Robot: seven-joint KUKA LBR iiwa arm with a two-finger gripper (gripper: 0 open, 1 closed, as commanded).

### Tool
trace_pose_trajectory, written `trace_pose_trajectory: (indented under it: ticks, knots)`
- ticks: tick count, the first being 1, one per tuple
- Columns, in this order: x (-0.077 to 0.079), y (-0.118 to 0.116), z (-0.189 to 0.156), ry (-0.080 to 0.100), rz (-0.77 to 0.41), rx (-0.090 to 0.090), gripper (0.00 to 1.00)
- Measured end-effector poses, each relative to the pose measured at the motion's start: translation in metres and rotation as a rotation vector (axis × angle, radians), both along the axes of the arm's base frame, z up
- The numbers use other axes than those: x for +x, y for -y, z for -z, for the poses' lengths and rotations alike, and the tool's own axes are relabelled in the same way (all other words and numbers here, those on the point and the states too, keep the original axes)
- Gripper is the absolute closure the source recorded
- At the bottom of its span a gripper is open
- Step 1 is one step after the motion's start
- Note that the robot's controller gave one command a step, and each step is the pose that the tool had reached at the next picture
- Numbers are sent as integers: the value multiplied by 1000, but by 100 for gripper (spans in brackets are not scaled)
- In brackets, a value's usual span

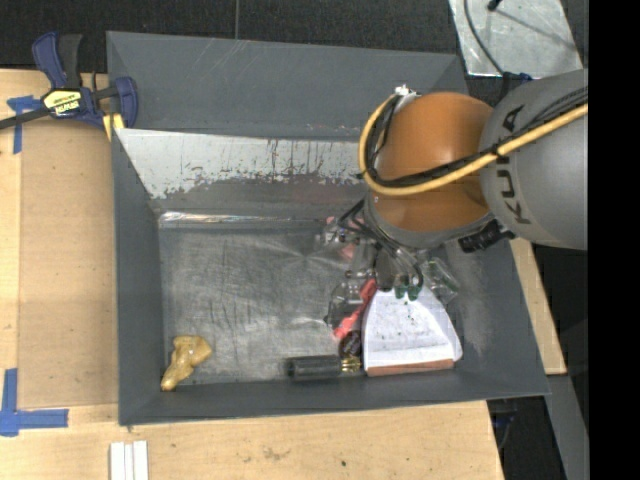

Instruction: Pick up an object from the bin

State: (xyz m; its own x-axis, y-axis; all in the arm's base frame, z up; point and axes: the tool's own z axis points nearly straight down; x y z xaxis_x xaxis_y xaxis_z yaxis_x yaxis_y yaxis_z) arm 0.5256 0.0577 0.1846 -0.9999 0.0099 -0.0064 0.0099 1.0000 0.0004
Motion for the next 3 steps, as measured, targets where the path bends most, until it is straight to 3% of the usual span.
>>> trace_pose_trajectory:
  ticks: [1, 2, 3]
  knots:
    - [-1, -10, 28, -7, -50, 0, 0]
    - [14, 31, 13, -5, -127, 2, 0]
    - [-6, 63, 21, 1, -131, -6, 0]
